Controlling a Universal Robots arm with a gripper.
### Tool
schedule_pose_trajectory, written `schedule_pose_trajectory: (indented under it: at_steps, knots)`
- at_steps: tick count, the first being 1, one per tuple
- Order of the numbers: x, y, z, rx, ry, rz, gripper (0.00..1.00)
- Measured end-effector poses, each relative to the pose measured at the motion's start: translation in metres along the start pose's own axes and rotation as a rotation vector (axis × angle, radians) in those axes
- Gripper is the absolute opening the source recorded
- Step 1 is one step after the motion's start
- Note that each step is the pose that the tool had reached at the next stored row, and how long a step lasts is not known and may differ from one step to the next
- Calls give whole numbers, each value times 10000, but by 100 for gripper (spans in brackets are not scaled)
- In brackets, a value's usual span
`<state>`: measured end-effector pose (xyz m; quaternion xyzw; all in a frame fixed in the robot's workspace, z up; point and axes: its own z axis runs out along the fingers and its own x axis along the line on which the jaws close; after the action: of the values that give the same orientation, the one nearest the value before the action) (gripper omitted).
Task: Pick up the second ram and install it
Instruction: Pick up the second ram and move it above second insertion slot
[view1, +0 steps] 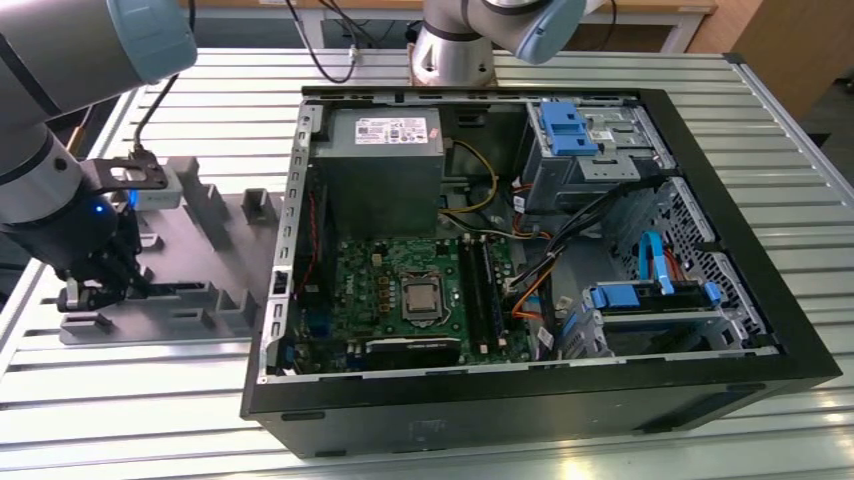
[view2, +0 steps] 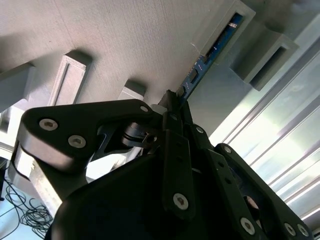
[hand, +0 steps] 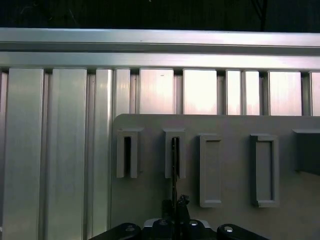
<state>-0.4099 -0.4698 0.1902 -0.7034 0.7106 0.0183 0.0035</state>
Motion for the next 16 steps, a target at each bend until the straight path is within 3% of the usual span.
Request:
schedule_pose_trajectory:
  at_steps: [16]
  knots:
    - [-1, 1, -39, -2, 2, 0, 14]
